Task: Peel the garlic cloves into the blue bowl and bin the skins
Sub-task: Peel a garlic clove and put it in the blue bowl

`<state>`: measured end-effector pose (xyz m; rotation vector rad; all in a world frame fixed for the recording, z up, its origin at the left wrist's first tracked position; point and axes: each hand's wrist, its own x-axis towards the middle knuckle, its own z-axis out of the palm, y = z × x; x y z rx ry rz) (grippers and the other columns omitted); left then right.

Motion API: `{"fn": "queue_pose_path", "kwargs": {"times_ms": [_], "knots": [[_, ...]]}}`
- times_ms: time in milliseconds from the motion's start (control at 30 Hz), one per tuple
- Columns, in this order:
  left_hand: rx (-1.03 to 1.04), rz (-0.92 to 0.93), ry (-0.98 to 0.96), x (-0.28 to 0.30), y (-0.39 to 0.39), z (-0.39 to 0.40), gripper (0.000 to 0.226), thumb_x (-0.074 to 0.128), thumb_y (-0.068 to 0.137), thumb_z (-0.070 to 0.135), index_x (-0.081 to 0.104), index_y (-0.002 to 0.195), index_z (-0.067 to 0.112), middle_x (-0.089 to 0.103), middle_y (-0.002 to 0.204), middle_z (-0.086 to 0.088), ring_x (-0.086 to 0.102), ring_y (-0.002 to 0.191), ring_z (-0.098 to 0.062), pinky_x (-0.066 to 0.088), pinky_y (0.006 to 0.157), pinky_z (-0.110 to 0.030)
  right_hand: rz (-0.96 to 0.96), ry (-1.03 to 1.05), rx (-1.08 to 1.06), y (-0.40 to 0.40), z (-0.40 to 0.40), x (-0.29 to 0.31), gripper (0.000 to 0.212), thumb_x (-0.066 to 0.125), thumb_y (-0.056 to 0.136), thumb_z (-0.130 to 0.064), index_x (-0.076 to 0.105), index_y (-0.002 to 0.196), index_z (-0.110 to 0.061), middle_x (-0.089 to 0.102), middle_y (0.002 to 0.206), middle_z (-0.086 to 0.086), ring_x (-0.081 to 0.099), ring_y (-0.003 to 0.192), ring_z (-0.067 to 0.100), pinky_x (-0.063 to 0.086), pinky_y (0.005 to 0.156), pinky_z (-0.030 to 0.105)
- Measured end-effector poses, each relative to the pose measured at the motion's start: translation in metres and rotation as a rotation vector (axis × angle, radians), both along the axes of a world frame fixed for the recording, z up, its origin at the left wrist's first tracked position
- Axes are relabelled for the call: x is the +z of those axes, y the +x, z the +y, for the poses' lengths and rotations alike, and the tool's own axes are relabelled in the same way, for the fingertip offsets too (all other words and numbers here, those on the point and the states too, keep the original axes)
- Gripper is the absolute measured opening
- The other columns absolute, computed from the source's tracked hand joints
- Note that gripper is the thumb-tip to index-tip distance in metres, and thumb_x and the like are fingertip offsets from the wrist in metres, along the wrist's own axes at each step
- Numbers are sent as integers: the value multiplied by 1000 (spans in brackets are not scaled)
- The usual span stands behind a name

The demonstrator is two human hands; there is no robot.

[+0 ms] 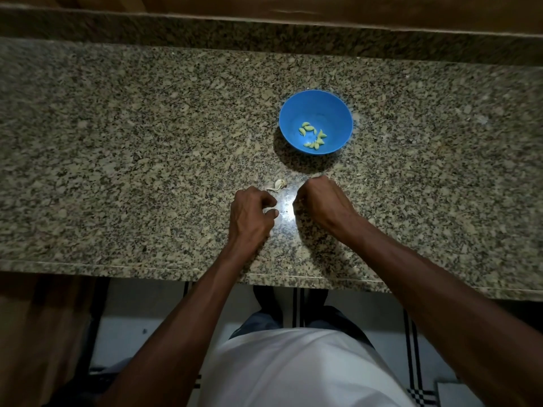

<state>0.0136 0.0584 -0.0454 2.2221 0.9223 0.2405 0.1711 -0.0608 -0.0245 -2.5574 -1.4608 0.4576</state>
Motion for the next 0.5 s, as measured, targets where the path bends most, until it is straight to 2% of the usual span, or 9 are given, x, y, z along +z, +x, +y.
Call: {"fn": "queue_pose_path", "kwargs": {"times_ms": [67, 133, 200, 267, 367, 433, 500], "knots": [[-7, 2, 8, 0, 0, 0, 21, 87, 77, 27, 82, 97, 21, 76, 99, 3, 71, 88, -12, 62, 80, -37, -9, -12, 17, -2, 0, 4, 15, 61, 84, -1, 68, 71, -7, 63, 66, 10, 61, 57, 28, 54, 51, 43], [-6, 3, 8, 0, 1, 1, 21, 86, 77, 27, 82, 96, 21, 77, 99, 3, 71, 88, -12, 62, 80, -36, -28, 3, 52, -3, 2, 10, 31, 59, 82, 3, 46, 58, -12, 44, 56, 5, 46, 49, 26, 41, 47, 39], [-5, 4, 12, 0, 1, 0, 21, 86, 77, 26, 82, 96, 21, 77, 99, 2, 71, 88, -12, 62, 80, -37, -33, 29, 99, -4, 4, 16, 42, 57, 82, 5, 34, 57, -18, 31, 55, 3, 33, 48, 21, 32, 48, 35], [-10, 9, 24, -1, 2, 0, 20, 85, 77, 27, 83, 96, 21, 77, 98, 3, 71, 91, -13, 62, 81, -38, -47, 32, 125, -6, 5, 18, 44, 55, 84, 7, 30, 59, -19, 34, 55, 6, 31, 49, 21, 33, 48, 37], [4, 25, 29, -2, 2, -2, 19, 86, 78, 24, 82, 96, 22, 75, 99, 3, 69, 96, -17, 60, 83, -39, -67, 16, 153, -6, 4, 14, 48, 54, 88, 6, 25, 61, -20, 49, 63, 15, 38, 52, 22, 41, 50, 41], [11, 37, 29, -4, 3, -2, 19, 87, 77, 24, 81, 96, 23, 75, 100, 2, 69, 96, -17, 61, 82, -40, -63, 30, 183, -6, 4, 11, 53, 55, 90, 6, 20, 62, -23, 43, 62, 10, 35, 53, 21, 39, 50, 42], [16, 47, 26, -4, 4, -2, 19, 89, 77, 24, 81, 95, 24, 76, 100, 2, 70, 95, -18, 62, 80, -40, -60, 37, 216, -5, 4, 10, 56, 55, 87, 9, 17, 63, -24, 32, 62, 4, 32, 53, 19, 30, 49, 39]]}}
